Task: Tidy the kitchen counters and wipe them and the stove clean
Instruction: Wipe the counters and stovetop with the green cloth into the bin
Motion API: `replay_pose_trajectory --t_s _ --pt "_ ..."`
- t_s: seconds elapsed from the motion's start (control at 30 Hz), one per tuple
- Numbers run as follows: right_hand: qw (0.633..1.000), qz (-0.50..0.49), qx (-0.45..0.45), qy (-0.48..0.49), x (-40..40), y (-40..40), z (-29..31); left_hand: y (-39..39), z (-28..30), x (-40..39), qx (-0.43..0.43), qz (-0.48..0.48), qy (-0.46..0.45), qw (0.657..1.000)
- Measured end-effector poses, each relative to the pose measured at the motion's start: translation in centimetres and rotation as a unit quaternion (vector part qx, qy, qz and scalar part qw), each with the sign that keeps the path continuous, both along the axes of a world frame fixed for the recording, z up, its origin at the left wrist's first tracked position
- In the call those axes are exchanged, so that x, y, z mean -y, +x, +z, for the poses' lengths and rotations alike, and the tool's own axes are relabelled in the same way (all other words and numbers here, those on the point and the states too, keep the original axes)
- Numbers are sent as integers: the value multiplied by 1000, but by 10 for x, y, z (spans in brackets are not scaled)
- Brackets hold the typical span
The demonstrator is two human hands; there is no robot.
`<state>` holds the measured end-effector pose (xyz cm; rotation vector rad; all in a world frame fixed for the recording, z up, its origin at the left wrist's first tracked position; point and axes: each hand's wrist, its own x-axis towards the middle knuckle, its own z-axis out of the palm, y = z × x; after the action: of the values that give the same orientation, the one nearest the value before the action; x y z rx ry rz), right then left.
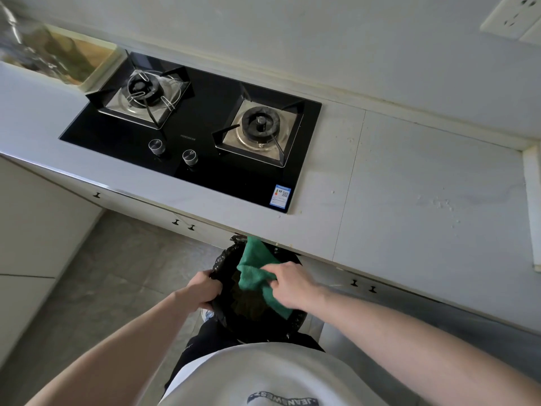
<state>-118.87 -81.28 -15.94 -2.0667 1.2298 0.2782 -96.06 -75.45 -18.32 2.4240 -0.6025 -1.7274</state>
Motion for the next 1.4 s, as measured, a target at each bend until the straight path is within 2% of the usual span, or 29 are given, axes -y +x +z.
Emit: replay_pose_trajectory --t_s 0.17,0.33,0.47,0.57,0.63,0.7,0.8,0.9,1.0,1.17,1.4 --pt "991 -50 102 -66 22 -4 11 5 -1 -1 -9 -2 8 1000" --pt "941 -196 202 -191 82 -28 39 8 -4 -5 -15 7 10 1000" --pt "901 -278 219 -252 127 -56 45 9 -4 -4 -19 15 5 1000" --pt "888 -309 186 -285 152 -69 37 12 -5 -6 -24 20 7 999" --pt "893 -307 151 -294 166 -76 28 13 -5 -6 -27 22 8 999" --pt "914 -273 100 -282 180 -82 15 13 -4 -7 -30 26 9 999" --pt "950 -223 -1 -217 194 -86 -7 13 -4 -7 -34 36 13 999" --pt "966 -209 -55 -141 196 -77 -18 15 -9 -9 -41 45 18 998" --pt "970 -210 -71 -96 193 -65 -27 14 -13 -12 -42 55 17 997" --pt "971 -203 -66 -103 186 -58 -40 10 -16 -14 -36 63 16 997" --pt "984 -131 -45 -115 135 -48 -35 8 -22 -17 -29 60 13 998"
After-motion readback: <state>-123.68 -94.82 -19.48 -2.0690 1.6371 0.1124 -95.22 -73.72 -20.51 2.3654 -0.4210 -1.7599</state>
